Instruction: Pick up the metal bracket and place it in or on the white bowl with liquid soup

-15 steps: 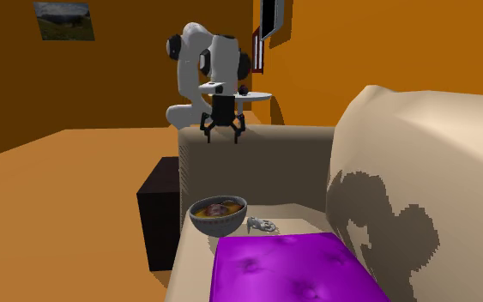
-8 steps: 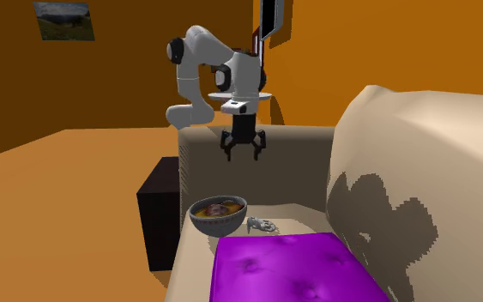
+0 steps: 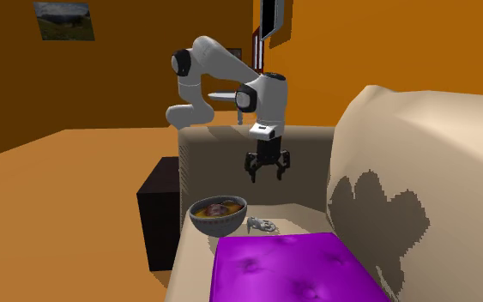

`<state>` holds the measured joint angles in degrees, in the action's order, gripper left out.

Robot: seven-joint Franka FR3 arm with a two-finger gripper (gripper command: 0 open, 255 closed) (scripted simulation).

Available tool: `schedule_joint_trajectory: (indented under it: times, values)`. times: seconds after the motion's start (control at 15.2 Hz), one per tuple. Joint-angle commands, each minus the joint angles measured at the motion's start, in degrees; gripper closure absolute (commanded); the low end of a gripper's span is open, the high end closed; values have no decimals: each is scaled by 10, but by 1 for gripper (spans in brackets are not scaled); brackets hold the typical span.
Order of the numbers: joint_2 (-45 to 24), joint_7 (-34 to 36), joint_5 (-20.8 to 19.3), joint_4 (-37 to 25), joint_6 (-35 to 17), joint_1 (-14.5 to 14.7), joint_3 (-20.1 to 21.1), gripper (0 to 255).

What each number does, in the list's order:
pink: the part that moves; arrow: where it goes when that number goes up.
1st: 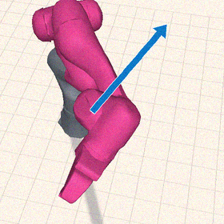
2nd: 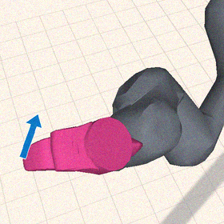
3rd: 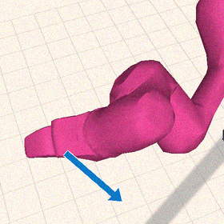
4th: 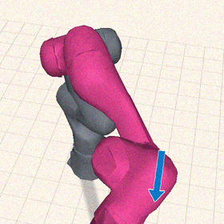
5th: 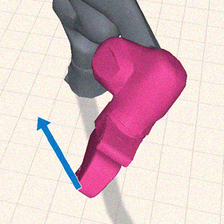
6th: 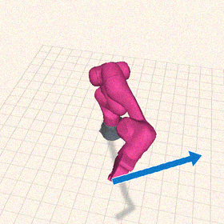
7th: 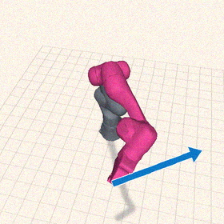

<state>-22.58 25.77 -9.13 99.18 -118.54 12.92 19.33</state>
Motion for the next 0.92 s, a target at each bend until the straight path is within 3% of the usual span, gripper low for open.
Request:
schedule_joint_trajectory:
  times: [0.0,0.2,0.86]
  values:
    - [-44,6,-10,-42,5,15,1,0]
    - [-102,11,-20,-102,15,36,1,0]
    - [-126,17,-30,-80,-31,39,-6,0]
